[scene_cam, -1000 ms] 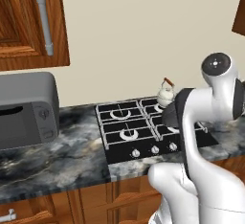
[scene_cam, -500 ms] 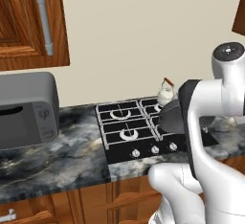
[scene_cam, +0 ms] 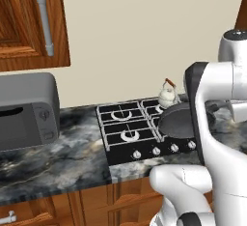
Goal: Pick the pan from the cabinet and place it on the stove. Then turn on the stove burner for the pan.
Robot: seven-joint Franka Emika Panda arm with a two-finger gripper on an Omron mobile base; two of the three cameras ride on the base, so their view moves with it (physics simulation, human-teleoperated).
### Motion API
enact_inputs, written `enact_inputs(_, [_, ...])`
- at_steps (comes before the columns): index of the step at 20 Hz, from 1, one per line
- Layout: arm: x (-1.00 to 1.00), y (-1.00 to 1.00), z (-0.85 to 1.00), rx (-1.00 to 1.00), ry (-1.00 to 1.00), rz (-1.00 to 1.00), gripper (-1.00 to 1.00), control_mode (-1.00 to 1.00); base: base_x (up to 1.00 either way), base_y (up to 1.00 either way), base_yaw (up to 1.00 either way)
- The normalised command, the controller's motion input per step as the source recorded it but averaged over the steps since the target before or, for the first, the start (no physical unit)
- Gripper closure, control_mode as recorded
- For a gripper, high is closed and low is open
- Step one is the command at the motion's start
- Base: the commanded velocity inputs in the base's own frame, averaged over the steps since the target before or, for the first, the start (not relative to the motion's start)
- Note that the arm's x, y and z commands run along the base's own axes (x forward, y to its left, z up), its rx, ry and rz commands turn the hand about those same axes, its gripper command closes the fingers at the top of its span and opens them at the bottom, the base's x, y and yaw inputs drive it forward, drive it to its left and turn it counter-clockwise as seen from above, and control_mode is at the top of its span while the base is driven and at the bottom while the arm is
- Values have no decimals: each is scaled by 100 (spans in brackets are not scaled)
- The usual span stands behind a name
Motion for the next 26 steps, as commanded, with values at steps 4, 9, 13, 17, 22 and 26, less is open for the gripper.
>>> enact_inputs(4, [-4, 11, -18, 26, 0, 0, 100, -100, 0, 0, 0])
enact_inputs(9, [-1, 14, -17, 26, 0, 0, 100, -100, 0, 0, 0])
enact_inputs(13, [0, 22, -6, 23, 4, 0, 100, -100, 0, 0, 0])
enact_inputs(17, [0, 31, -2, 22, 9, 0, 100, -100, 0, 0, 0])
enact_inputs(22, [6, 31, 0, 19, 14, 0, 100, -100, 0, 0, 0])
enact_inputs(26, [9, 19, -5, 13, 6, -3, 100, -100, 0, 0, 0])
